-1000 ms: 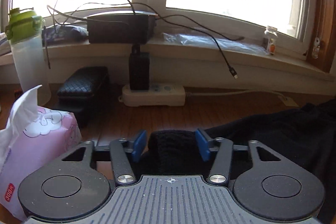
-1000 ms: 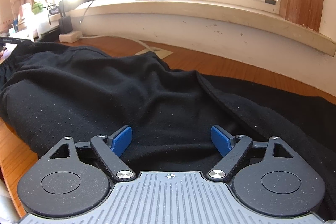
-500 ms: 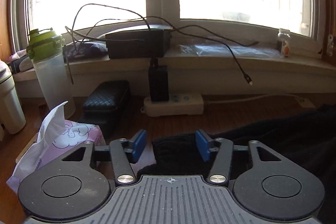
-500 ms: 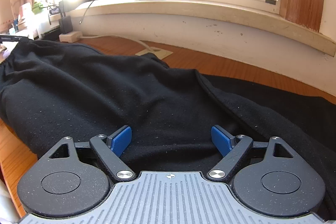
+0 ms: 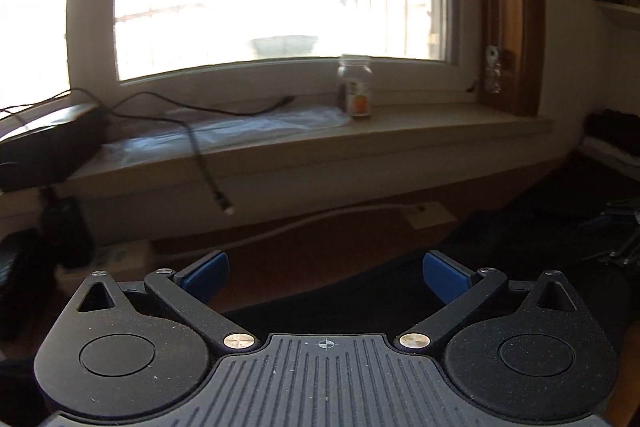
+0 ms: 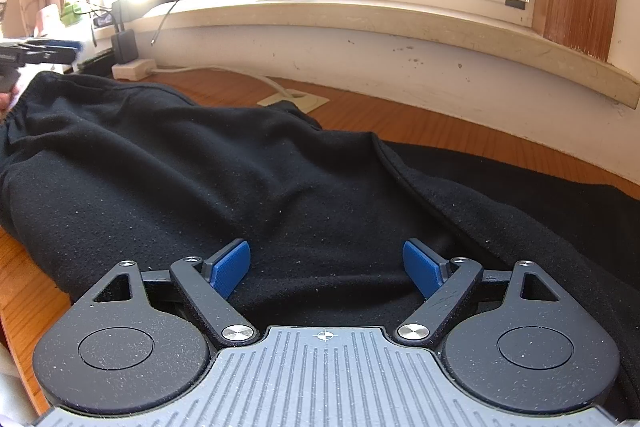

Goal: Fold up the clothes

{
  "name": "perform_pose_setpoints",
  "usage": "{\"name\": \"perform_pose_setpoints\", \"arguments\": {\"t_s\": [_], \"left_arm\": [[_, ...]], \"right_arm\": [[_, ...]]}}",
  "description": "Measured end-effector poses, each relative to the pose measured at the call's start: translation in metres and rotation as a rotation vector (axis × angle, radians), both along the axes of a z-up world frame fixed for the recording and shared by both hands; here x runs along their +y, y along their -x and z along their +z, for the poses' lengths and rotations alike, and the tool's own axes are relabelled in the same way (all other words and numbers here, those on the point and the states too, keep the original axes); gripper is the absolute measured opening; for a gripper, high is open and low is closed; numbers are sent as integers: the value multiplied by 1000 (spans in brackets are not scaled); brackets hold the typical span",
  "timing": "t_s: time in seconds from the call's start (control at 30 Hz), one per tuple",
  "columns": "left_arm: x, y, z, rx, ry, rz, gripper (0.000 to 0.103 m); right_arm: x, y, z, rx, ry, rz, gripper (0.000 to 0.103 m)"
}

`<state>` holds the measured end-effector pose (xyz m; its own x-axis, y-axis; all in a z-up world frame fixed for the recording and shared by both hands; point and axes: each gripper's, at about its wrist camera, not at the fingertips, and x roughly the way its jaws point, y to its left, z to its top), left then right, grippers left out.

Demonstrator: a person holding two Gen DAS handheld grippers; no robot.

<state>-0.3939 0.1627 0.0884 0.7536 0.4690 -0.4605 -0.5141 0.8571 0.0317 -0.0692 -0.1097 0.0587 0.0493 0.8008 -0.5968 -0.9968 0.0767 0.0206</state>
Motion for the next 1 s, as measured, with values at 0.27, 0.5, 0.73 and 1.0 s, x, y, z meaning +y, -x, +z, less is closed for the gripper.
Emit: {"name": "perform_pose_setpoints", "arguments": {"t_s": [0.27, 0.5, 0.73, 1.0], "left_arm": [[-41, -139, -18, 77, -32, -240, 103], [-53, -190, -58, 135, 4, -364, 103], [-44, -194, -75, 158, 53, -365, 103], [-39, -198, -75, 154, 68, -362, 103]], "right_arm": [[0, -1, 0, 0, 0, -1, 84], [0, -1, 0, 2, 1, 2, 85], [0, -3, 0, 4, 1, 5, 86], [0, -3, 1, 6, 4, 9, 89]]}}
